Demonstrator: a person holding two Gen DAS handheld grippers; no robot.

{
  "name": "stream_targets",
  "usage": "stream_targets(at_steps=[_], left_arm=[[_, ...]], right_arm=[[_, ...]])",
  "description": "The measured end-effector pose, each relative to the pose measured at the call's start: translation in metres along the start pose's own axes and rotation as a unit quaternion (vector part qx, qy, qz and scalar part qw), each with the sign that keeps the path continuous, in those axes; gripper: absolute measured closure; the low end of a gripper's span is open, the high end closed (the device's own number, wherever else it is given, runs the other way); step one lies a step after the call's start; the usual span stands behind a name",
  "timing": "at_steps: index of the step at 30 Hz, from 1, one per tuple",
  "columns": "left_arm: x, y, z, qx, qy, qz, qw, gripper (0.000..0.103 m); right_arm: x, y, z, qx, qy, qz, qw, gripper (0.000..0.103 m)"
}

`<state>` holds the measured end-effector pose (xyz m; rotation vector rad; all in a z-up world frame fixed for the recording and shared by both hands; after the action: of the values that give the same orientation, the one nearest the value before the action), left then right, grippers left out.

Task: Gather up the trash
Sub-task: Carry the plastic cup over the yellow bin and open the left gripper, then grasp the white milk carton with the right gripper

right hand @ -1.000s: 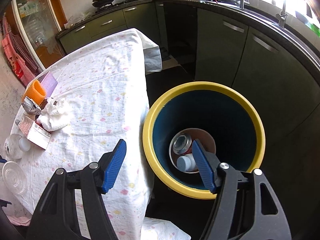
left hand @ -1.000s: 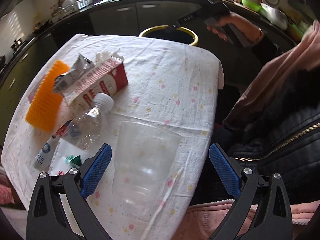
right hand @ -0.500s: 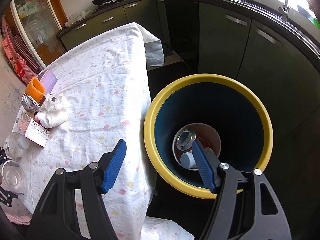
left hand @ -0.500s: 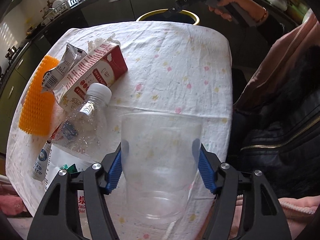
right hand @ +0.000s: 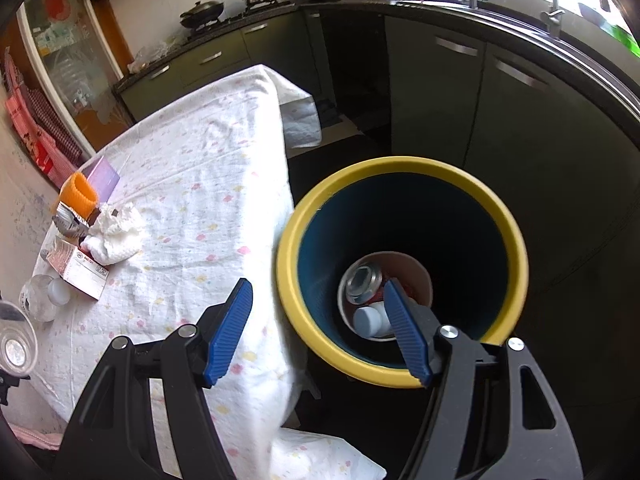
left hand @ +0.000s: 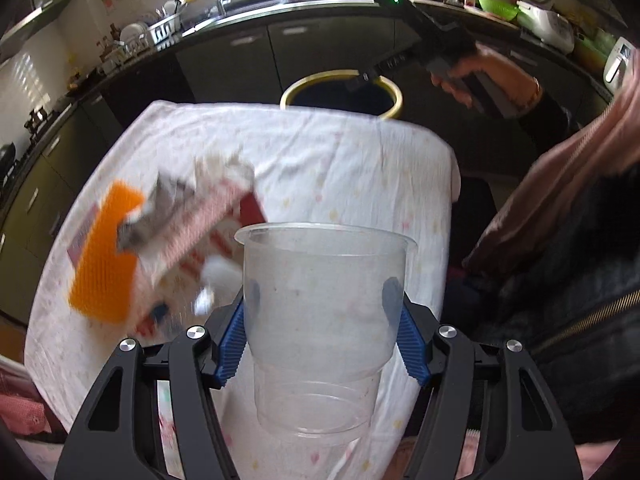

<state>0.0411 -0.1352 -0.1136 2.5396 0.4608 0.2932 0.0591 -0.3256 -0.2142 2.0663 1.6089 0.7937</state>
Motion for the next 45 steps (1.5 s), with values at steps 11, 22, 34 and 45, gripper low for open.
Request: stream_targets(at_steps=[11,22,34,45], left_arm=[[-0.013,0.153,0.067,-0.033,-0.043,0.025,0.9982,0.039],[-0.03,0.279,0.209,0.012,-0.068,0.01,0.9976,0.037],[-0.016,0.276,0.205,0.006,-0.032,-0.041,0.9986,0.016],[0.009,0.172,0.051,-0.086,0.07,-0.112,0.9875,0.01]], right_arm=[[-0.085,-0.019,-0.031,-0.035,-0.03,0.073,0.996,0.038],[-0.142,-0.041,-0.039,-0.034,-0.043,0.125,0.991,0.038],[-0.141,-0.046,-0.036,-0.027,-0.038,0.124,0.991,0.038],[-0.07,-0.031,-0.012,-0.001,-0.004,0.055,0.999,0.038]])
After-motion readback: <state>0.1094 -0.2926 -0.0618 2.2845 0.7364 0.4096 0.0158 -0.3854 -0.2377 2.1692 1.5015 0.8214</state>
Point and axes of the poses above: each gripper's, at about its wrist camera, not at the fingertips, and z roughly the way its jaws point, x to its left, y to its top, the point moved 4 cm from there along z, roughly the way its jaws point, and after that the axes turned 1 degree about -x, right-handed, at the moved point
